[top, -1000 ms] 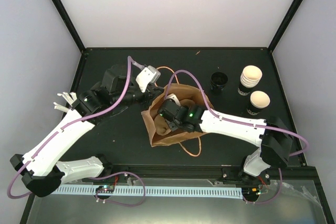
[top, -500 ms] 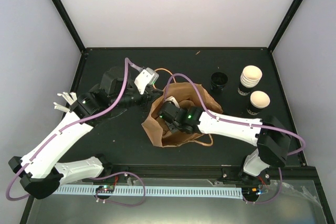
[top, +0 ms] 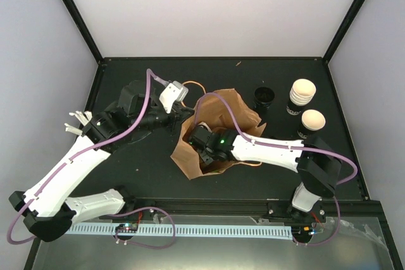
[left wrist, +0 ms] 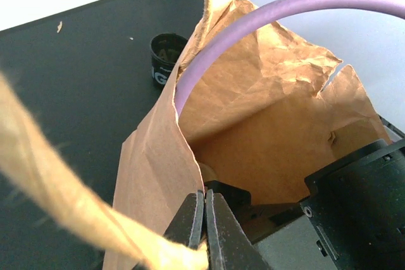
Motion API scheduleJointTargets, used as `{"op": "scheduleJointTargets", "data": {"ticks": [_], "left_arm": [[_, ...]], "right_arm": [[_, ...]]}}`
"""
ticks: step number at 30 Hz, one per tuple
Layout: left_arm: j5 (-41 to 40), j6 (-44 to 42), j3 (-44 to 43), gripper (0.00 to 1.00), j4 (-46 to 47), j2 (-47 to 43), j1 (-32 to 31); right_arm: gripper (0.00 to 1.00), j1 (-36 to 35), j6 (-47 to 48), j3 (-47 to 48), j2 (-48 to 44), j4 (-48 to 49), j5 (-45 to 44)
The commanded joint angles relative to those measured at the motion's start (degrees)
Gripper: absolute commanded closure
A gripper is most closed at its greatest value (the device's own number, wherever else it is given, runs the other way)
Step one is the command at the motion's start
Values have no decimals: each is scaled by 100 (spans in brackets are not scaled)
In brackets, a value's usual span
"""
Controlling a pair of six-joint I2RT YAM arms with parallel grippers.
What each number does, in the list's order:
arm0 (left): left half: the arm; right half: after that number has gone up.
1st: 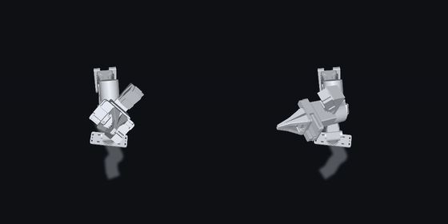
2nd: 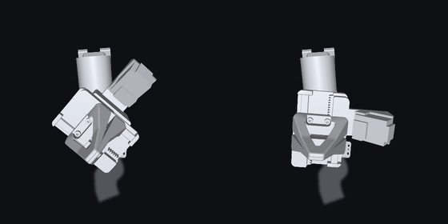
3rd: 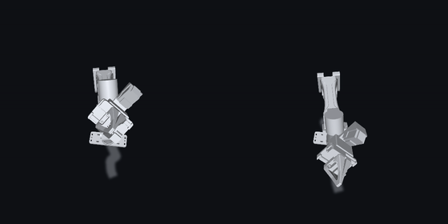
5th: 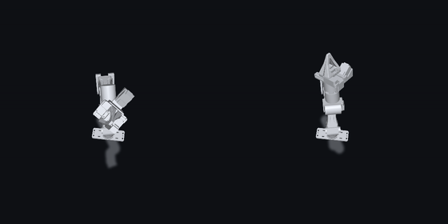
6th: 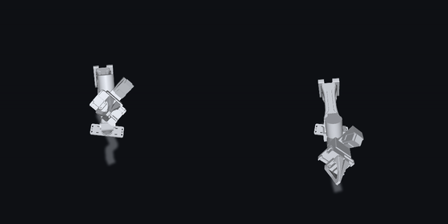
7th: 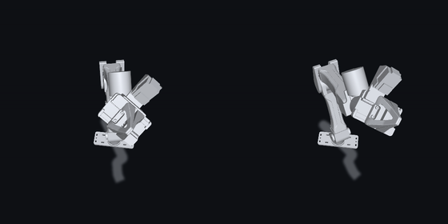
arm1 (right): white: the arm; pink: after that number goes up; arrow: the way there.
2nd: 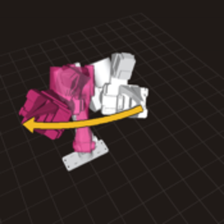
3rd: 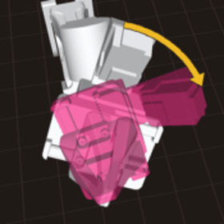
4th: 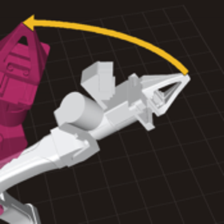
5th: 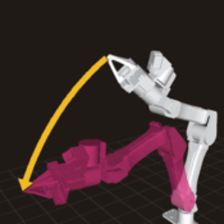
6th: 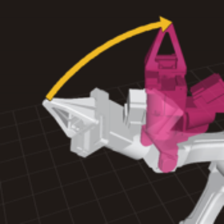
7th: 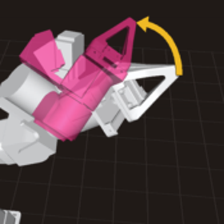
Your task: Pack the takeout coffee
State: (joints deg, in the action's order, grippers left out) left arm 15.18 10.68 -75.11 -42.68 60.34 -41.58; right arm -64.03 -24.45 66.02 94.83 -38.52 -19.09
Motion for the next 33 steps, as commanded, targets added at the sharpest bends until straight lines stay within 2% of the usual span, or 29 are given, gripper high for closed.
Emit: {"op": "scheduleJointTargets", "data": {"ticks": [1, 9, 13, 23, 33], "left_arm": [[219, 5, -237, 99, 40, -152, 103], [277, 51, -297, 98, -327, -108, 464], [704, 159, -263, 99, -443, -16, 732], [1387, 260, -74, 98, -184, -12, 893], [1596, 203, 153, 98, 28, 77, 906]], "right_arm": [[62, 45, 311, 155, 246, -190, 284], [62, 40, 649, 673, 484, -938, 571], [62, 40, 606, 902, 526, -1519, 632], [62, 40, 476, 856, 117, -2523, 760], [63, 40, 511, 553, 268, -2029, 999]]}}
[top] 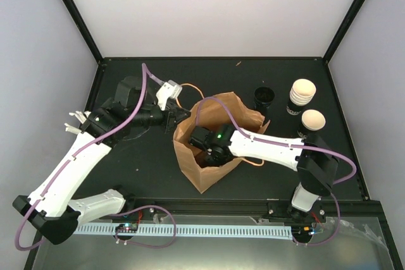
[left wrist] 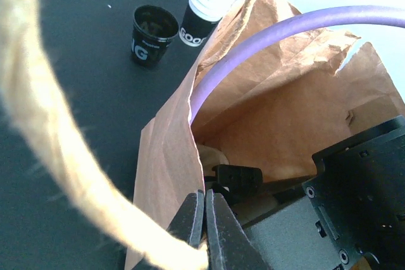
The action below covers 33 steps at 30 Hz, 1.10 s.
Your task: Pack the takeout coffee
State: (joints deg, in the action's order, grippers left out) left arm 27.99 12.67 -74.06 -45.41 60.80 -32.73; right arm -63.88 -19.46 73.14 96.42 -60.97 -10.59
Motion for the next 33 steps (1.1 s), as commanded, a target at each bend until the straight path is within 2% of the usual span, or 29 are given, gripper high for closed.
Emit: {"op": "scheduleJointTargets", "data": {"ticks": [1, 9, 26, 33], "left_arm": [[324, -7, 64, 99, 301, 29, 26], [259, -91, 103, 98, 231, -3, 24], [260, -100, 87, 98, 215, 8, 28], [260, -103, 69, 98, 199, 10, 25]], "right_arm": [[63, 27, 19, -191, 145, 284, 166], [63, 16, 39, -380, 400, 667, 233], [63, 24, 30, -537, 425, 807, 258], [59, 24, 30, -604, 486, 889, 300]]}}
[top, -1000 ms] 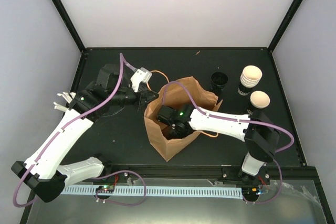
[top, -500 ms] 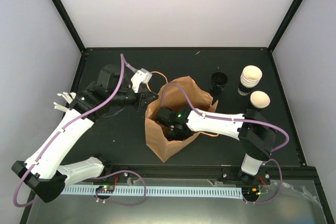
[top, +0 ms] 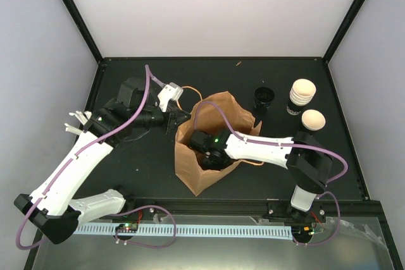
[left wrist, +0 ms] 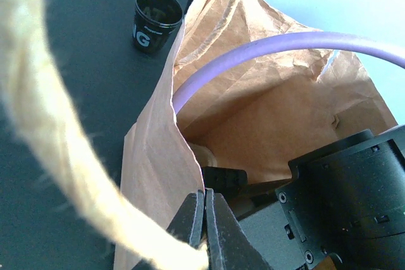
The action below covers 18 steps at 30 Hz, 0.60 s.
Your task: Pack the takeout coffee
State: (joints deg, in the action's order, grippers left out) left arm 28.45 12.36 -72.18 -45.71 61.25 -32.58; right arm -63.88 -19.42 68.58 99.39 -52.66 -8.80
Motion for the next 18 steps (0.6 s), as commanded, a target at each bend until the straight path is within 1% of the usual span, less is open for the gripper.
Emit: {"op": "scheduleJointTargets", "data": {"ticks": [1, 2, 3, 4, 10, 12, 18], "left_arm": [[209, -68, -121, 98, 225, -36, 9], [213, -68, -121, 98, 227, -35, 7], [214, -68, -121, 99, 222, -24, 6], [213, -68, -123, 98, 226, -21, 12], [215, -58, -129, 98, 228, -8, 6], [223, -70, -124, 98, 226, -8, 8], [219, -65, -138, 99, 235, 10, 7]], "right_arm": [[55, 21, 26, -155, 206, 64, 130], [39, 24, 31, -164, 230, 72, 148], [19, 19, 34, -175, 252, 79, 159], [16, 20, 35, -196, 267, 93, 167], [10, 11, 35, -214, 328, 153, 205], [1, 16, 36, -200, 318, 143, 191], [0, 18, 44, -47, 211, 22, 115]]}}
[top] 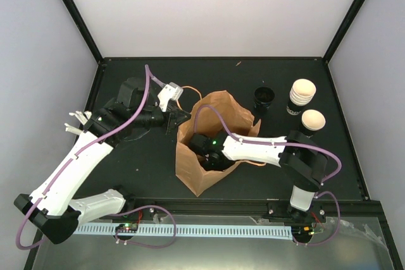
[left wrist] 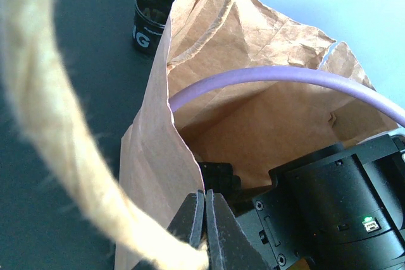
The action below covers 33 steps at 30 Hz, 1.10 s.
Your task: Pack the takeout coffee
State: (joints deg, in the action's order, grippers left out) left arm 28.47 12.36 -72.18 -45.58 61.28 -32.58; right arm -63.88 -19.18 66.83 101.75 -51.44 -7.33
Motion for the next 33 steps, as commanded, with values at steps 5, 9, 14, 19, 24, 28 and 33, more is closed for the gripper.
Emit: {"op": "scheduleJointTargets", "data": {"ticks": [5, 9, 14, 19, 24, 28, 33], "left_arm": [[204, -73, -146, 98, 220, 16, 7], [193, -83, -147, 98, 207, 33, 7], [185, -86, -151, 98, 177, 23, 11], [138, -120, -138, 98, 142, -9, 7], [123, -119, -130, 98, 124, 7, 7], [100, -115, -189, 98, 87, 46, 10], [-19, -180, -279, 98, 6, 72, 7]], "right_arm": [[0, 22, 12, 357, -223, -376, -159], [0, 20, 18, 447, -387, -469, -218], [0, 20, -55, 482, -423, -512, -279], [0, 16, -39, 577, -663, -515, -274], [0, 15, 23, 609, -809, -488, -386], [0, -22, -113, 805, -720, -790, -698], [0, -15, -1, 891, -1003, -763, -719]]}}
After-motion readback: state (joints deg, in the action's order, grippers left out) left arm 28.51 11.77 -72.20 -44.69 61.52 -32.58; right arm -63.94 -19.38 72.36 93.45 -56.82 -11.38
